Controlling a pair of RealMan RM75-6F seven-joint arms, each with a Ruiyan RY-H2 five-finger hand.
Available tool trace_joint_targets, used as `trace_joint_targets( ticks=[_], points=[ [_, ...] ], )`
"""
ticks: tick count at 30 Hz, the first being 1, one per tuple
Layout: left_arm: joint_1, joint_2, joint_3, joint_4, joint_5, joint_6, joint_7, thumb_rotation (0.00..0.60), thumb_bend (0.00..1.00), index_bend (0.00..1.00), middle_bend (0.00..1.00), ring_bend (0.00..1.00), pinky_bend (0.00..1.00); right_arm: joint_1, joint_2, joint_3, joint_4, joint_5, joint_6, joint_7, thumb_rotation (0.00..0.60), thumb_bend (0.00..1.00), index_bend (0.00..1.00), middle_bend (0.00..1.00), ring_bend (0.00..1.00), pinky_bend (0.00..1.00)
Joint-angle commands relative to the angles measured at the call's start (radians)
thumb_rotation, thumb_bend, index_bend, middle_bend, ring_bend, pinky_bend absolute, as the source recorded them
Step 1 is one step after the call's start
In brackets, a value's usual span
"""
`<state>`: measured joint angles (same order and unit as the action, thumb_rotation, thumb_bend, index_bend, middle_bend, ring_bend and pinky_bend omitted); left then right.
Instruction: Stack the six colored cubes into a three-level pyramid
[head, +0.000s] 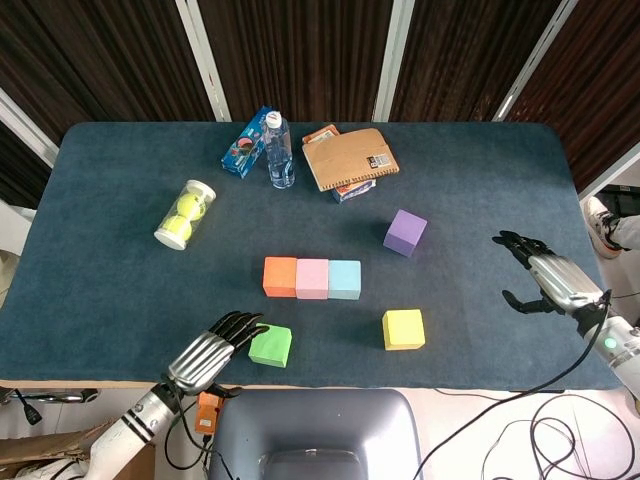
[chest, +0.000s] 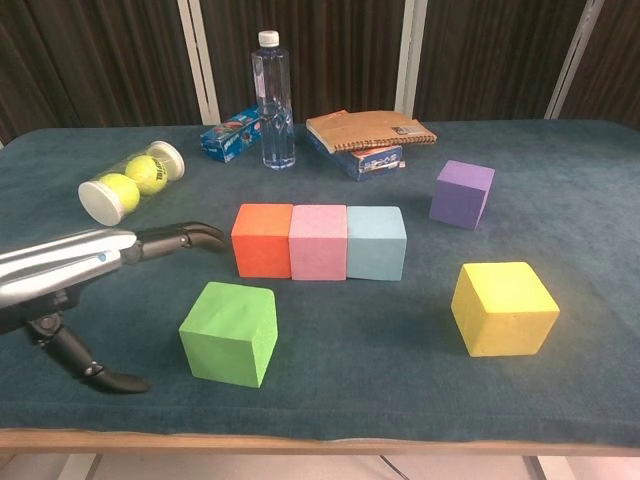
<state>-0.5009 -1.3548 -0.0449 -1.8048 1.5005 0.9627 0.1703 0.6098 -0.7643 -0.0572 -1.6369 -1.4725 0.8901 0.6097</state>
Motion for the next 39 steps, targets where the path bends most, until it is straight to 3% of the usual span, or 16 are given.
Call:
trace_joint_targets(
  ticks=[1,8,18,25,32,39],
  points=[
    [-0.048,-0.069,-0.050,0.018,-0.141,-0.064,0.099,0.600,0.16,0.15,0.00,0.00,0.07,-0.004,-0.005,0.006,0.018,-0.022,-0.008,0.025,0.600,0.37,0.00,0.00,0.00,0.00],
    [-0.106,-0.127,-0.083,0.046,-0.295,-0.097,0.178,0.600,0.17,0.18,0.00,0.00,0.07,-0.006,-0.009,0.013,0.045,-0.052,-0.029,0.069,0.600,0.37,0.00,0.00,0.00,0.00],
    [-0.155,-0.178,-0.081,0.095,-0.367,-0.089,0.231,0.577,0.19,0.21,0.00,0.00,0.07,-0.006,-0.023,0.011,0.089,-0.088,-0.058,0.124,0.600,0.37,0.00,0.00,0.00,0.00],
    [-0.178,-0.173,-0.076,0.109,-0.397,-0.093,0.234,0.482,0.21,0.27,0.00,0.00,0.07,-0.013,-0.019,0.008,0.103,-0.109,-0.052,0.150,0.600,0.37,0.00,0.00,0.00,0.00],
    [-0.194,-0.139,-0.065,0.077,-0.468,-0.096,0.256,0.472,0.23,0.36,0.00,0.00,0.07,-0.018,-0.027,0.005,0.122,-0.120,-0.053,0.167,0.600,0.37,0.00,0.00,0.00,0.00],
    [-0.204,-0.107,-0.088,0.035,-0.540,-0.096,0.211,0.492,0.25,0.45,0.00,0.00,0.07,-0.022,-0.032,-0.001,0.132,-0.134,-0.052,0.179,0.600,0.37,0.00,0.00,0.00,0.00]
  ],
)
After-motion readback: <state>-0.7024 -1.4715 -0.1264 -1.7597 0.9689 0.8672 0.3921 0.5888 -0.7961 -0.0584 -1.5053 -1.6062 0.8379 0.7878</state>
